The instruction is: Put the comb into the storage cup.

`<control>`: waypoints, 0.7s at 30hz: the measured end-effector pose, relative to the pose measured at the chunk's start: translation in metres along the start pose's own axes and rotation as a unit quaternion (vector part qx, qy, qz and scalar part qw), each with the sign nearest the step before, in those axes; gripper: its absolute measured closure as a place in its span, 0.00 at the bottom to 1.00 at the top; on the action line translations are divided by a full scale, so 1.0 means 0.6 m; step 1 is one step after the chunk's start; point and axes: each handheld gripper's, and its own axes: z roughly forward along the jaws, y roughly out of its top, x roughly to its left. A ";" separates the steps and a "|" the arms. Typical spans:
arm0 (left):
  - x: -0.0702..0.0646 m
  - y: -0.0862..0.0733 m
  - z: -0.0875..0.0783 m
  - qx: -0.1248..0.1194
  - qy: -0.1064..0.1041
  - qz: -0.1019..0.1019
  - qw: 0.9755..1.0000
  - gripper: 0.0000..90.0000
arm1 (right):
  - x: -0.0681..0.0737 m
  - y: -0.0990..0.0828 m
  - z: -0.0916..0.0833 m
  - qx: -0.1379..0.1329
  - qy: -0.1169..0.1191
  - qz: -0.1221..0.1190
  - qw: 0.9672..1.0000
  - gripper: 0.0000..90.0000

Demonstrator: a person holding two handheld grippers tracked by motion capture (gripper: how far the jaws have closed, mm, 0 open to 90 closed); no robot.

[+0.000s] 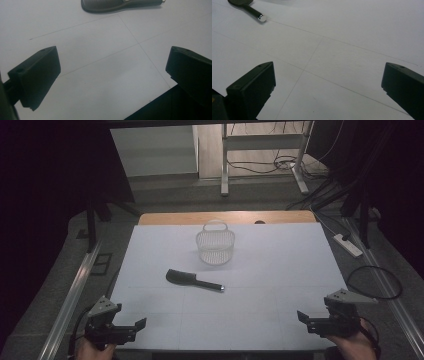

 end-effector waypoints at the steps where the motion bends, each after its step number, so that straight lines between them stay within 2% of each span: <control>1: 0.000 0.000 0.000 0.001 -0.001 -0.001 1.000 0.00 | 0.000 0.000 0.000 0.002 0.000 -0.001 1.000 0.00; 7: 0.000 0.002 0.002 0.005 -0.002 0.000 1.000 0.00 | 0.000 0.001 0.003 0.008 0.000 -0.001 1.000 0.00; 10: -0.001 0.006 0.006 0.016 -0.013 0.008 1.000 0.00 | 0.000 0.001 0.002 0.006 0.004 -0.001 1.000 0.00; 21: 0.000 0.015 0.019 0.018 -0.030 0.012 0.999 0.00 | 0.001 0.000 0.001 0.003 0.007 -0.004 1.000 0.00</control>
